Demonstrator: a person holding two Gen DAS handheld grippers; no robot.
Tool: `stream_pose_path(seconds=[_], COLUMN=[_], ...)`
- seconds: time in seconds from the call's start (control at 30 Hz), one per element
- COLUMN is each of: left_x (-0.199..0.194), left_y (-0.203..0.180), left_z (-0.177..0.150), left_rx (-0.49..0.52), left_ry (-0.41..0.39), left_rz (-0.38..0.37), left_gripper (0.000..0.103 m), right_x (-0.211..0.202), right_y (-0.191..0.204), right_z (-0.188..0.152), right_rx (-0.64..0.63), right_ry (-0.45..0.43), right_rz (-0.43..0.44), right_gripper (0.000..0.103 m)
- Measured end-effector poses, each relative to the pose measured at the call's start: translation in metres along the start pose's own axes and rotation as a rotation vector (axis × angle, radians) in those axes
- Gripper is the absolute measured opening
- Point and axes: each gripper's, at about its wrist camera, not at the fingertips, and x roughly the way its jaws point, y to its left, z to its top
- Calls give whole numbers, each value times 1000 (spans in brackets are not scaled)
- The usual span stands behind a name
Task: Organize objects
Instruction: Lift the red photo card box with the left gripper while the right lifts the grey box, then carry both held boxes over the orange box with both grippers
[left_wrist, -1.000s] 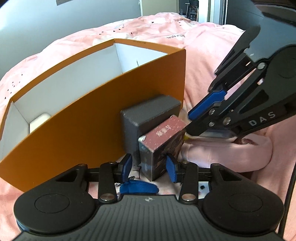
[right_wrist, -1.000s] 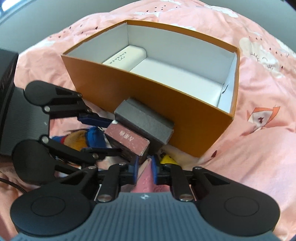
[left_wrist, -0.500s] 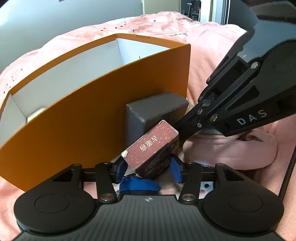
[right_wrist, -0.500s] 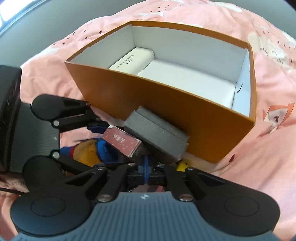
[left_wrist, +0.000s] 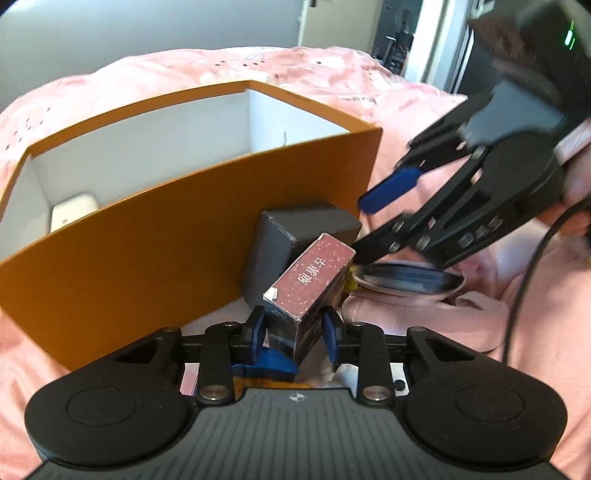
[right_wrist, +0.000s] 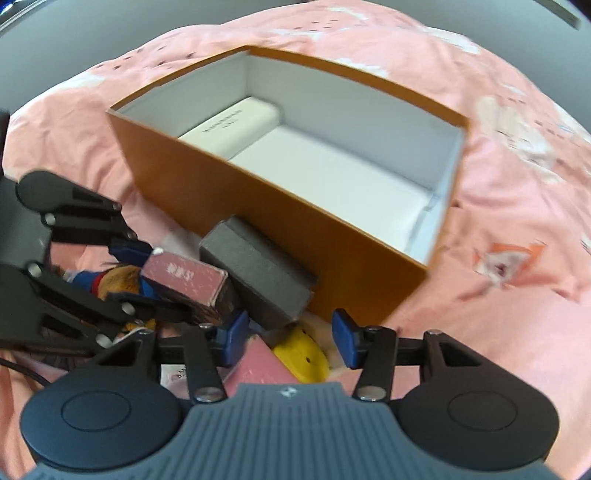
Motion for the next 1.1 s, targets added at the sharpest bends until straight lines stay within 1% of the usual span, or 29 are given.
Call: stream_pose_path(seconds=[0.1,0.23,0.27,0.33,0.47,0.5,0.6,0.7,0.77,0.8,0.9,0.97,1.0,1.1], left_x=[-12,-28,-32,-36,-41,-43,-53,-63,-70,-74,-78,-70,-64,-54], left_y=[5,13,16,22,36,39,48,55,59,61,68,73,75,85], left_z=[0,2,4,6,7,7,4,8,14,16,19,15,12,4], left_rx=[-69,-157,-174,-215,-305,-324,-357,-389,-400,-402,-411,-437,-458,-526], left_ry=[19,1,-3,-3,-10,-14,-52,-88,-98,-89,-23,2,14,6], left_rz=[0,-16,-16,-26,-74,-85,-116,-139,-142,-127,-80,-63,-58,-65], left_gripper=[33,31,31,31,32,32,31,30,25,25,25,25,25,26], right_x=[17,32,35,38,29,26,14,-1,-11,-16,-24,-17,-12,1], right_y=[-7,-9,-7,-3,8,10,14,14,16,18,21,28,32,35], right_z=[4,4,4,4,5,6,8,10,11,12,17,22,23,24], right_rx=[-18,9,12,6,-31,-36,-50,-19,-9,-8,10,28,24,35], right_ry=[13,17,10,-1,-40,-51,-83,-97,-96,-95,-68,-40,-26,-11], right_rz=[59,144,148,148,127,124,121,135,126,122,134,139,126,101], right_gripper=[53,52,51,51,39,38,35,32,30,29,28,26,26,26])
